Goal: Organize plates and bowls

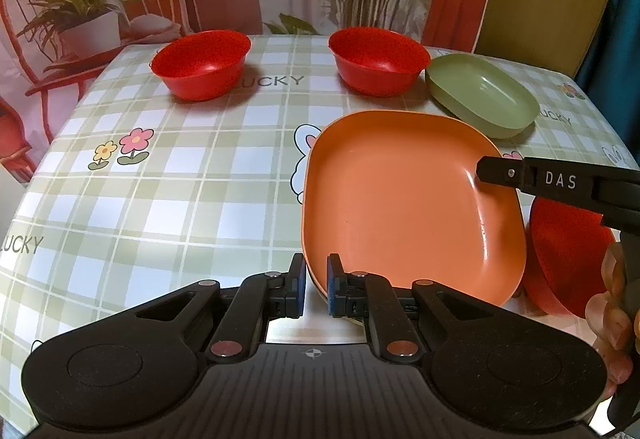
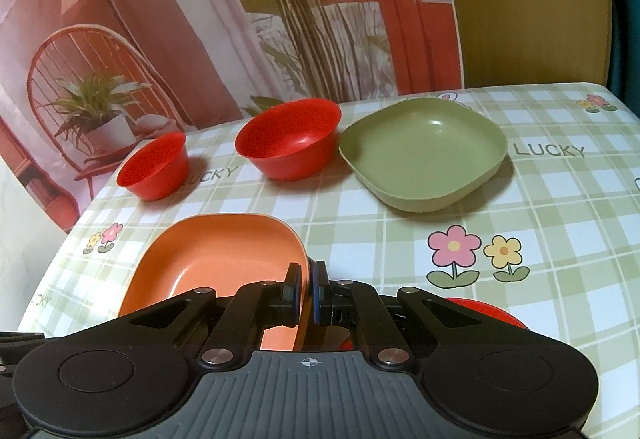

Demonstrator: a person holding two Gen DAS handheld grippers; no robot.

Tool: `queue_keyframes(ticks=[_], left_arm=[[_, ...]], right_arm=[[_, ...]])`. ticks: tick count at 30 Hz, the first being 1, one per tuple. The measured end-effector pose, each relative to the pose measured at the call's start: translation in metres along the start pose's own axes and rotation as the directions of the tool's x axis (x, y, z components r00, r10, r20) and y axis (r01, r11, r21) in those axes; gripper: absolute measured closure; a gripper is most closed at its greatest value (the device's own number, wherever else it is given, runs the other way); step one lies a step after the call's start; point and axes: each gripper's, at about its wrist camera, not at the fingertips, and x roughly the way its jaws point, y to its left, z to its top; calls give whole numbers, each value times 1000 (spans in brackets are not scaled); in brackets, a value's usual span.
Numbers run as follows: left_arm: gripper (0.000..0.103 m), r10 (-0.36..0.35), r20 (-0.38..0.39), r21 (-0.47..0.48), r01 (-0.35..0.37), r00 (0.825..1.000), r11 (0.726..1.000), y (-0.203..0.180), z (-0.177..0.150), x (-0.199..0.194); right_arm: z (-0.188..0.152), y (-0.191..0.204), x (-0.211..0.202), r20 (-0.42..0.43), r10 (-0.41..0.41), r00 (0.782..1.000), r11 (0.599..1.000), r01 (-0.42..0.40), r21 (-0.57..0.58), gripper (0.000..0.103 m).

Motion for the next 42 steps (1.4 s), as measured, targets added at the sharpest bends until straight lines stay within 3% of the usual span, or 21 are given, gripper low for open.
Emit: queue_keyframes(ticks=[13, 18, 26, 39, 42], left_arm=[[91, -8, -9, -7, 8, 1000, 1000, 2, -3, 3], [88, -6, -5, 3, 6, 1000, 1000, 2, -3, 2], [88, 5, 20, 3, -5, 1000, 1000, 2, -4, -2], [88, -14, 38, -54, 16, 999, 998, 11, -3, 0], [88, -50, 57, -76, 54, 997, 996, 17, -3, -4]], right_arm=[[-1, -2, 4, -15, -5, 1000, 1000, 5, -3, 97], [-1, -1, 3, -10, -12, 1000, 1000, 12, -13, 89], [0, -2, 3, -5, -13, 1000, 1000, 13, -18, 88], [0, 0, 1, 4, -18, 1000, 999, 18, -27, 88], [0, -1, 1, 4, -12, 1000, 1000, 12, -26, 88]])
